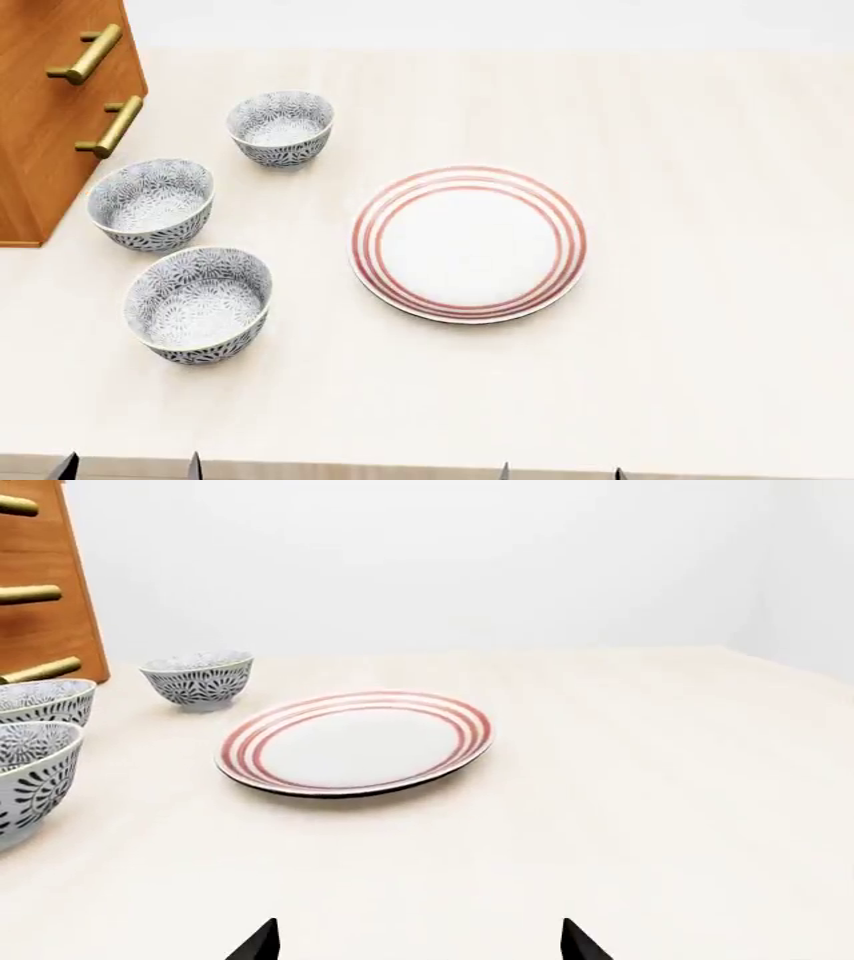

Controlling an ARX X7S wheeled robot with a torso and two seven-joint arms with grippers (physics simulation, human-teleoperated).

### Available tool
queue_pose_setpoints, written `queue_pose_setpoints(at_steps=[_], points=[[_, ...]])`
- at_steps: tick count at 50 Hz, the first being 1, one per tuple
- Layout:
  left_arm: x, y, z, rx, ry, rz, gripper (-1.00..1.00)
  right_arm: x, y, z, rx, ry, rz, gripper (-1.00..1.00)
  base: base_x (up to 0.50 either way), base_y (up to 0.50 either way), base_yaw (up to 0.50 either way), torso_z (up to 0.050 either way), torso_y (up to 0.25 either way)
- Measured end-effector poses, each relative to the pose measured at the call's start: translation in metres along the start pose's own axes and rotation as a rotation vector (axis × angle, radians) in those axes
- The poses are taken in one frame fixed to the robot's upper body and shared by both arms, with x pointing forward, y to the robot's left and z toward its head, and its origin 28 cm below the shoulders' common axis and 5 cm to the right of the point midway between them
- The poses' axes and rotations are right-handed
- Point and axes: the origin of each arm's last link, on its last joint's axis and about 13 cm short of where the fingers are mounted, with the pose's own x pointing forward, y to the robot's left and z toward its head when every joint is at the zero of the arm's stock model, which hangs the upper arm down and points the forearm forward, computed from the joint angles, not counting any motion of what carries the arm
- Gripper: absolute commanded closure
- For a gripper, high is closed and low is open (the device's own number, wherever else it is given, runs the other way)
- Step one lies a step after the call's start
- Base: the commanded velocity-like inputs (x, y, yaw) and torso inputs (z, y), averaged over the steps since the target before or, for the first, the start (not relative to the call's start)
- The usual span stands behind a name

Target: Open the top drawer of the cabinet.

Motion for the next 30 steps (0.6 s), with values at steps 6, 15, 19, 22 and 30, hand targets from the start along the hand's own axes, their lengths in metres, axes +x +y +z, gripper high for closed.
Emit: queue_pose_setpoints(at_steps=[6,15,19,22,30], points=[[-0.0001,-0.0009,-0.0004,0.0,0.003,-0.004,-1.0,0.0001,-0.0007,0.0,-0.007,-0.001,-0.004,-1.0,0.0,0.5,0.0,0.0,0.0],[-0.0001,-0.0006,-0.0009,0.008,0.007,-0.006,-1.0,0.0001,-0.0002,-0.0003,-0.009,-0.001,-0.005,-1.0,0.0,0.5,0.0,0.0,0.0],[-0.0001,-0.0005,-0.0009,0.009,0.008,-0.005,-1.0,0.0001,-0.0001,-0.0005,-0.011,0.0,-0.004,-1.0,0.0,0.5,0.0,0.0,0.0],[-0.0002,-0.0004,-0.0009,0.01,0.008,-0.005,-1.0,0.0001,0.0,-0.0005,-0.013,0.001,-0.004,-1.0,0.0,0.5,0.0,0.0,0.0],[-0.0001,-0.0002,-0.001,0.007,0.009,-0.004,-1.0,0.0003,0.0,-0.0008,-0.017,0.005,-0.003,-1.0,0.0,0.5,0.0,0.0,0.0]])
